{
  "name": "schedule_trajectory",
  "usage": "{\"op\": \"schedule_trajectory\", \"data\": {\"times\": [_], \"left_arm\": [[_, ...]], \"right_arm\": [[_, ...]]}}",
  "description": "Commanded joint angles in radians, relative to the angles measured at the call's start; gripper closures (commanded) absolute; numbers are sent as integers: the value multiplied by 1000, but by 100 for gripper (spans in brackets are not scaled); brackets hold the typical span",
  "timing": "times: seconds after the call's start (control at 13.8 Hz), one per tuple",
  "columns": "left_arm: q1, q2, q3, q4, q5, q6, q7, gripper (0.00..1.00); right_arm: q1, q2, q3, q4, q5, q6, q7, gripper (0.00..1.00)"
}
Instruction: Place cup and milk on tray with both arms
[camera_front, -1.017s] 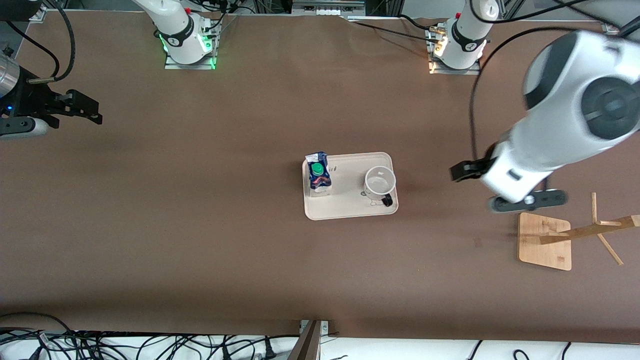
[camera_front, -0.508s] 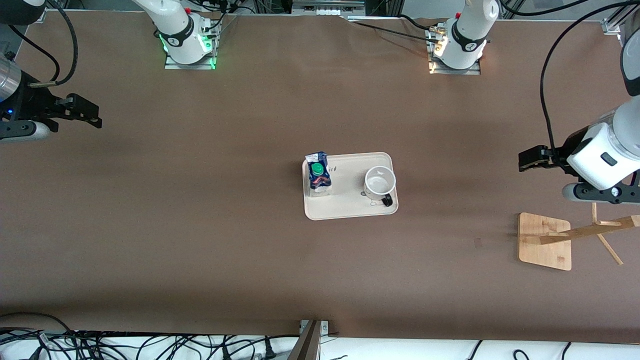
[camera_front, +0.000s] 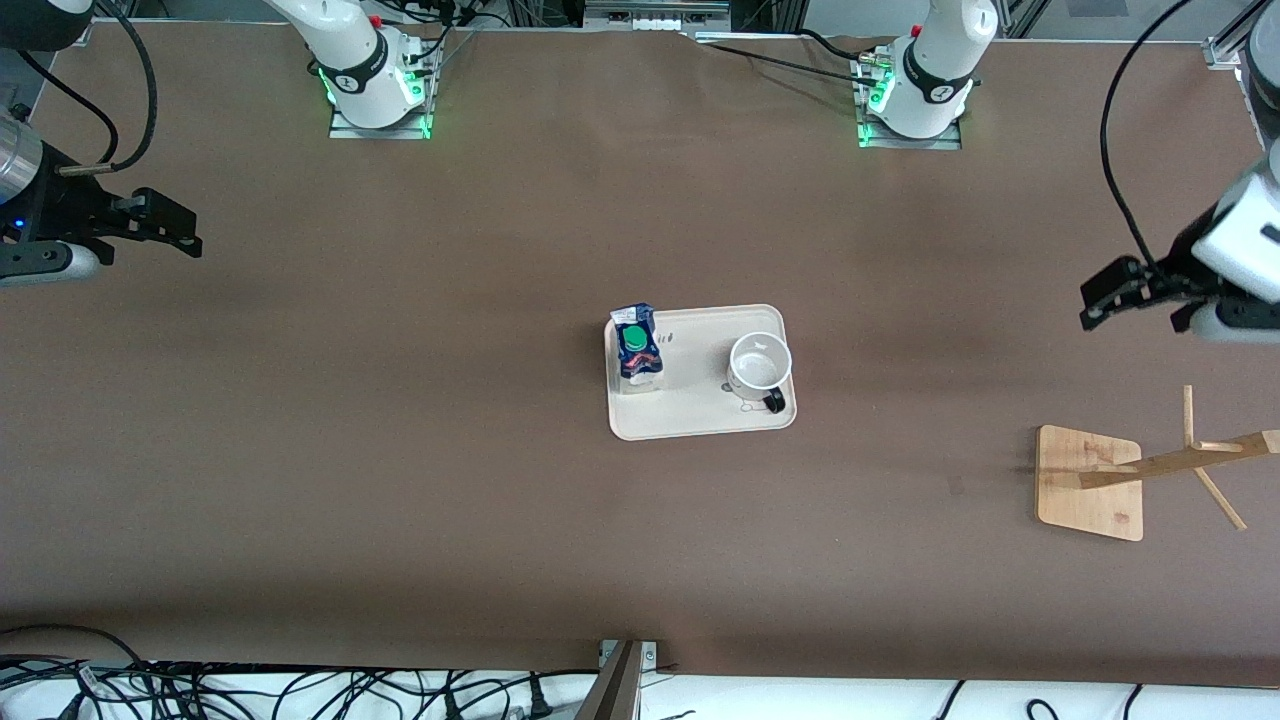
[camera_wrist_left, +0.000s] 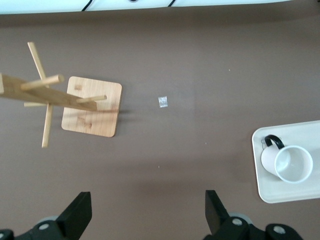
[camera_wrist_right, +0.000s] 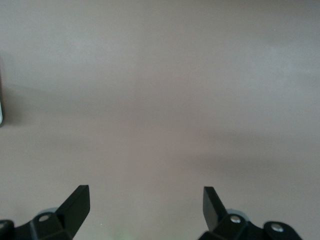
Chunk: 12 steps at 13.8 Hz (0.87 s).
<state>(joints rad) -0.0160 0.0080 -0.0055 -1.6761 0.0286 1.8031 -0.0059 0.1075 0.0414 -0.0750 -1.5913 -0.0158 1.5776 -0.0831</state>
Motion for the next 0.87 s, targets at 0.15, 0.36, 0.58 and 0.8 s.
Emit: {"op": "schedule_trajectory", "data": {"times": [0.15, 0.36, 0.58, 0.8], "left_arm": [[-19, -51, 15, -60, 25, -30, 6, 0], [-19, -7, 13, 5, 24, -31, 12, 0], [-30, 23, 10, 50, 25, -67, 15, 0], [-27, 24, 10, 50, 24, -67, 15, 0]], "right_arm": [[1, 8, 12, 22, -21, -8, -3, 0], [0, 8, 11, 22, -20, -8, -3, 0], [0, 8, 11, 22, -20, -8, -3, 0], [0, 8, 9, 22, -18, -8, -3, 0]]}}
